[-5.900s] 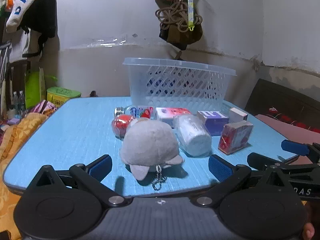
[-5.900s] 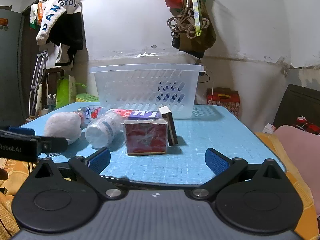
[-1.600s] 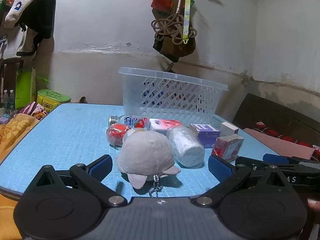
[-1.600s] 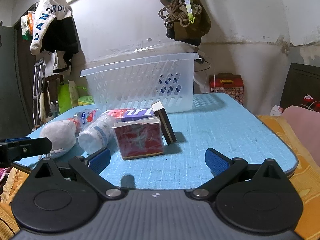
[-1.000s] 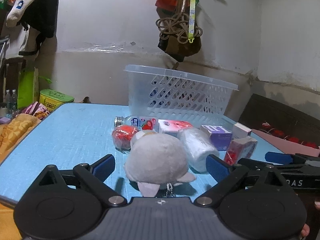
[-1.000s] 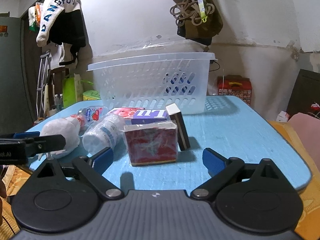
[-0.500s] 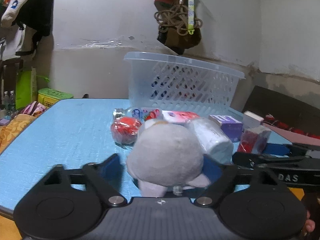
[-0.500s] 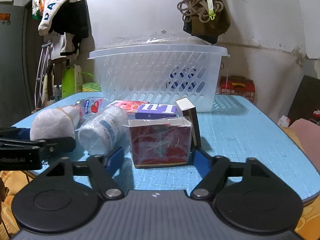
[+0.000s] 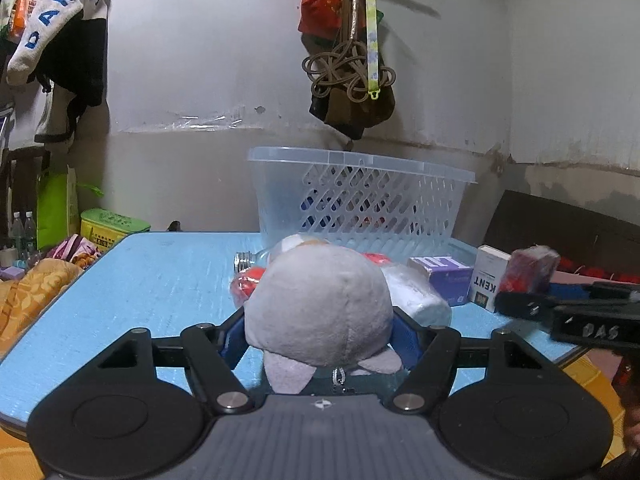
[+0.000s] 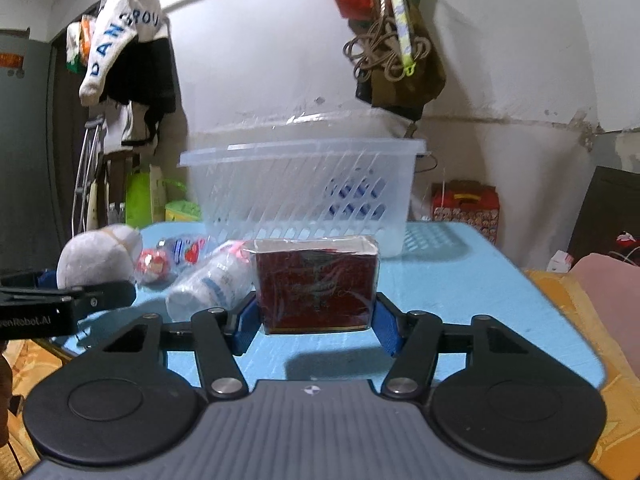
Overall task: Organize objects
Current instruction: 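Carry the red box with the right tool into the basket while the left tool drops the plush toy in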
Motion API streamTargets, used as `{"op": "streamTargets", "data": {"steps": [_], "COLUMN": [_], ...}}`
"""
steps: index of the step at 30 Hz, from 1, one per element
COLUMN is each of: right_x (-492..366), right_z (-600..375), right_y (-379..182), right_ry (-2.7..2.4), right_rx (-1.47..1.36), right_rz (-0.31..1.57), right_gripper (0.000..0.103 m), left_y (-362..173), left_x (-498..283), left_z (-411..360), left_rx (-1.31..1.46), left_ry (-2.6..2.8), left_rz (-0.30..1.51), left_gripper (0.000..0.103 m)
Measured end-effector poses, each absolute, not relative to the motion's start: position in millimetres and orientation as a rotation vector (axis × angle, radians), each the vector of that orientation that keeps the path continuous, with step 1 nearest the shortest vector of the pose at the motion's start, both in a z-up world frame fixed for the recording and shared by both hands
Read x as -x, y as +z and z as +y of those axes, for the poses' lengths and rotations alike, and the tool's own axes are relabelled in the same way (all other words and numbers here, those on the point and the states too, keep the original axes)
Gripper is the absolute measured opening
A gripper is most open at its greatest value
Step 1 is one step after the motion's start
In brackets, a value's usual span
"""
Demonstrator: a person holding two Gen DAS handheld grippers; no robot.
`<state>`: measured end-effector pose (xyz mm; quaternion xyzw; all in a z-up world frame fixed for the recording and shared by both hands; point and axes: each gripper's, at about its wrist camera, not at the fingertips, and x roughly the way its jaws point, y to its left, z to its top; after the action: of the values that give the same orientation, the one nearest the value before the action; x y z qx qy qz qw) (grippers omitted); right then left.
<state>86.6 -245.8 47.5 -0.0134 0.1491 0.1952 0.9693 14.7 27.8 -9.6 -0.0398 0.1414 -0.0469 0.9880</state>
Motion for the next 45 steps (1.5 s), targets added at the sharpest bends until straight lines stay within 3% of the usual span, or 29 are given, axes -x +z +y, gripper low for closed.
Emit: {"op": "streamTargets", "data": {"steps": [26,45], "right_x": [-101.6,-237.3], "right_z": [-266.4,-225.1], "right_y": [103.6,145.8], "right_ry": [0.403,0.441], "right_rx": [0.014,0.073], "right_rz": [0.209,0.334], "right_gripper": [0.062,0.062], "left_y": [54.5,131.7], "left_x": [-20.6,-156.1], "left_z": [40.0,42.9], "left_rx": [0.088,0.139], "left_ry": [-0.119,-0.14], "left_rz": [0.194,0.306], "left_gripper": [0.074,0.074]}}
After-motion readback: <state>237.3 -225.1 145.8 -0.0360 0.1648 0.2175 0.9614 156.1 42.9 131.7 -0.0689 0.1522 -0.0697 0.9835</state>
